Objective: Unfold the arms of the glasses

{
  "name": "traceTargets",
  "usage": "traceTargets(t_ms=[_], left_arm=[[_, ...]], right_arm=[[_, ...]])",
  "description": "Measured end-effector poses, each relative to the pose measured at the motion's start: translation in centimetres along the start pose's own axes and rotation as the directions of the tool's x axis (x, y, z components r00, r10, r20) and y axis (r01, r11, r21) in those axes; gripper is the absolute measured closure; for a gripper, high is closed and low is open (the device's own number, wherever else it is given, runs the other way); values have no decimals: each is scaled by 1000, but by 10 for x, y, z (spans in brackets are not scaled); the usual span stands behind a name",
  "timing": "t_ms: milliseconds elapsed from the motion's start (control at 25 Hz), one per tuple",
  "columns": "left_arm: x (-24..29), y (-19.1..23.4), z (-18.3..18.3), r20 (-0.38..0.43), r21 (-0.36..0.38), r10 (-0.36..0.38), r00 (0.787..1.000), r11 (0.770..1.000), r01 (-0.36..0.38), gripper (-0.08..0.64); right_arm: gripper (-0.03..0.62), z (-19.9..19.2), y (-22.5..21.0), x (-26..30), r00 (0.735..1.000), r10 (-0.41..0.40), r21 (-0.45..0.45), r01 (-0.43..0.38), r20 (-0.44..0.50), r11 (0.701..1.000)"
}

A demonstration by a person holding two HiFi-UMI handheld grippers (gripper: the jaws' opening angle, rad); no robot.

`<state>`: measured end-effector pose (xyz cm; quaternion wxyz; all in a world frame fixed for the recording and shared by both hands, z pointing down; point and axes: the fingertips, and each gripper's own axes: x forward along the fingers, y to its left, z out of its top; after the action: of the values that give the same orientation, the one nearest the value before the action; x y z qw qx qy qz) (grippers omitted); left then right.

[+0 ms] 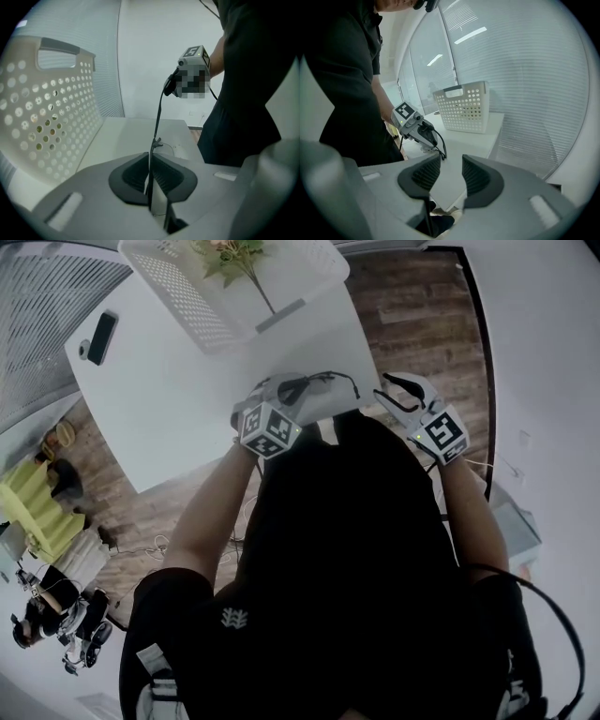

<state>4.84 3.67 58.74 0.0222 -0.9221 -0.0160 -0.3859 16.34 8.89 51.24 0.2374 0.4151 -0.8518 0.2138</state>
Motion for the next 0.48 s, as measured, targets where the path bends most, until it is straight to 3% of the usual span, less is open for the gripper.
traceTargets(t_ms=[160, 480], left_arm=[[0, -2, 4, 15, 4, -9, 1000, 1000, 9, 541], [-27, -2, 19, 80, 37, 54, 995, 998, -57, 541]], right_arm=[[457, -1, 3, -3, 1000, 0, -1, 0, 1, 1000], [457, 7, 8, -8, 1000, 8, -36, -8, 14, 999]])
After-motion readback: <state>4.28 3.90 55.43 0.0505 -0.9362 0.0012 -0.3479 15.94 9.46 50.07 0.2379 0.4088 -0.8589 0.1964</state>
